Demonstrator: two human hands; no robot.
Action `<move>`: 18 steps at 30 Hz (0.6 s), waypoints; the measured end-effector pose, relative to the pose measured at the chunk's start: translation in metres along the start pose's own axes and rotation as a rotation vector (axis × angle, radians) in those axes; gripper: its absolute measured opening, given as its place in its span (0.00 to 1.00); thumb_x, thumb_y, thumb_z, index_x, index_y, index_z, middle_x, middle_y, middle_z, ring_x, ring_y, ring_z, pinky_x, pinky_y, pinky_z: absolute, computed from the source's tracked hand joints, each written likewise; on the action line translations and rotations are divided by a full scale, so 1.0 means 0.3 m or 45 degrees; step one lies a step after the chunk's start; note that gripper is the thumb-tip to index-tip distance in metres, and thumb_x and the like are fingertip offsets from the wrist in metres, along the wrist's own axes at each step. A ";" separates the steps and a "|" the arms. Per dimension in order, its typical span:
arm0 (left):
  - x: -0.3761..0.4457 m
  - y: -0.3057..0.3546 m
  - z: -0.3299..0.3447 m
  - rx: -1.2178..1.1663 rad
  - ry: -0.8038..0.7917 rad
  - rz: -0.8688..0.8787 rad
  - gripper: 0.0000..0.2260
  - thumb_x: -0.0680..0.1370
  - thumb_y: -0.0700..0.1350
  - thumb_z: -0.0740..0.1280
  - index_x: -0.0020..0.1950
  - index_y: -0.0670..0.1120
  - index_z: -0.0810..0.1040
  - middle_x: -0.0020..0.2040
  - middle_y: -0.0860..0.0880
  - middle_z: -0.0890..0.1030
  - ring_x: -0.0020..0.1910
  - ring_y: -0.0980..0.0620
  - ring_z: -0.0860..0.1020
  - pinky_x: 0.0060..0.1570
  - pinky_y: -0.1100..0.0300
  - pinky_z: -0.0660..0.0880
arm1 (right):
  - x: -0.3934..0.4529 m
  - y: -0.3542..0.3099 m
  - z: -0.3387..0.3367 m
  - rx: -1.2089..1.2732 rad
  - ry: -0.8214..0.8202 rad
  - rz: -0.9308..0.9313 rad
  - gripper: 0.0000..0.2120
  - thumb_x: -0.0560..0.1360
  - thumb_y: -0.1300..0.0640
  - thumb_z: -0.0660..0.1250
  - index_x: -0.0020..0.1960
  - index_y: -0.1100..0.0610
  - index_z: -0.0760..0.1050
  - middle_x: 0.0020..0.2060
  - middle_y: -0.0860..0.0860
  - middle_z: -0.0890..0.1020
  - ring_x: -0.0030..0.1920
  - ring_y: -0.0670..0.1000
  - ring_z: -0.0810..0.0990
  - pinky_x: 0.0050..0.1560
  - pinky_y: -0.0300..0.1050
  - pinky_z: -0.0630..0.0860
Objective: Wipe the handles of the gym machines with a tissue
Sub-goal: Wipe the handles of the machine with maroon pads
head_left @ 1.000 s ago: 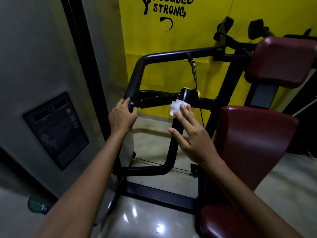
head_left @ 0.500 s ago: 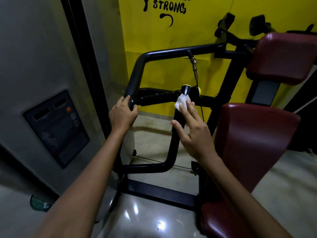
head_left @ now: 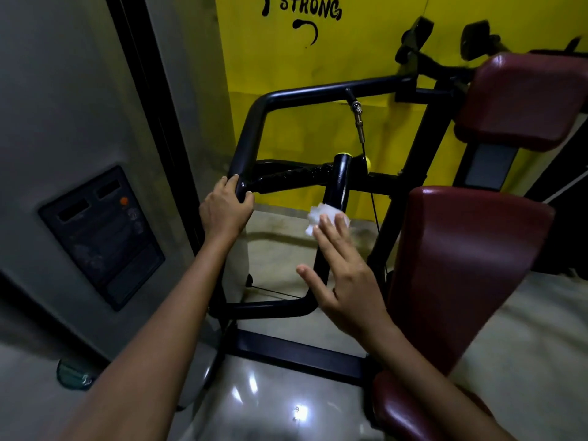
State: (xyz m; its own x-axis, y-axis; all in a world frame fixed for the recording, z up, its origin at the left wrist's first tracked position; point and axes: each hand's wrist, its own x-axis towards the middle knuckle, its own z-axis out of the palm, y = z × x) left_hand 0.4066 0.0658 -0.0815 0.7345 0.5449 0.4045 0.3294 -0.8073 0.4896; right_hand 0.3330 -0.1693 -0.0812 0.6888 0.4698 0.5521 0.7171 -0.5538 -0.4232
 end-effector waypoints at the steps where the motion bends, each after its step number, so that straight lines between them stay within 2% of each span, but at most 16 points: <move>1: -0.001 0.000 0.000 -0.002 -0.001 0.001 0.23 0.77 0.52 0.61 0.71 0.47 0.69 0.69 0.44 0.72 0.62 0.41 0.74 0.57 0.52 0.71 | -0.017 0.007 -0.003 -0.005 0.008 -0.031 0.31 0.76 0.41 0.56 0.72 0.60 0.63 0.74 0.52 0.61 0.76 0.47 0.50 0.69 0.25 0.47; 4: -0.005 0.002 -0.001 -0.003 0.011 0.011 0.22 0.78 0.51 0.61 0.71 0.46 0.70 0.68 0.44 0.72 0.62 0.41 0.74 0.56 0.52 0.71 | -0.010 0.029 -0.023 0.092 0.076 0.020 0.30 0.76 0.43 0.57 0.72 0.60 0.64 0.73 0.52 0.61 0.75 0.46 0.52 0.70 0.27 0.49; 8: -0.004 0.004 -0.003 -0.007 0.007 0.006 0.22 0.78 0.52 0.61 0.71 0.46 0.70 0.68 0.44 0.72 0.62 0.41 0.74 0.57 0.51 0.70 | -0.013 0.000 -0.006 0.060 -0.002 0.016 0.32 0.76 0.40 0.55 0.73 0.60 0.62 0.74 0.50 0.59 0.76 0.46 0.49 0.71 0.29 0.49; 12: -0.006 0.003 -0.002 -0.011 0.010 0.002 0.23 0.78 0.52 0.61 0.71 0.46 0.69 0.69 0.44 0.72 0.63 0.41 0.74 0.58 0.51 0.70 | -0.089 0.018 0.014 0.057 0.015 -0.049 0.31 0.78 0.40 0.53 0.74 0.59 0.60 0.75 0.50 0.58 0.76 0.48 0.52 0.69 0.31 0.57; 16: -0.007 0.004 -0.004 0.001 0.012 0.001 0.23 0.78 0.52 0.61 0.71 0.46 0.69 0.69 0.44 0.71 0.63 0.41 0.74 0.58 0.51 0.70 | -0.103 -0.005 0.029 0.345 0.019 0.113 0.33 0.77 0.43 0.57 0.76 0.56 0.52 0.76 0.47 0.50 0.76 0.45 0.49 0.70 0.29 0.53; 18: -0.008 0.006 -0.005 0.001 0.005 -0.002 0.23 0.78 0.52 0.61 0.72 0.46 0.69 0.70 0.43 0.71 0.64 0.41 0.73 0.59 0.51 0.70 | -0.130 -0.033 0.056 0.453 0.002 0.127 0.35 0.77 0.43 0.58 0.76 0.56 0.48 0.77 0.47 0.47 0.76 0.46 0.48 0.71 0.31 0.50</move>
State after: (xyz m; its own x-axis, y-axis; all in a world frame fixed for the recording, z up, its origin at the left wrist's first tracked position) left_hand 0.4044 0.0633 -0.0804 0.7314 0.5473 0.4069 0.3310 -0.8065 0.4899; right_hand 0.3009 -0.1707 -0.1108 0.7574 0.4242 0.4964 0.6387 -0.3232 -0.6983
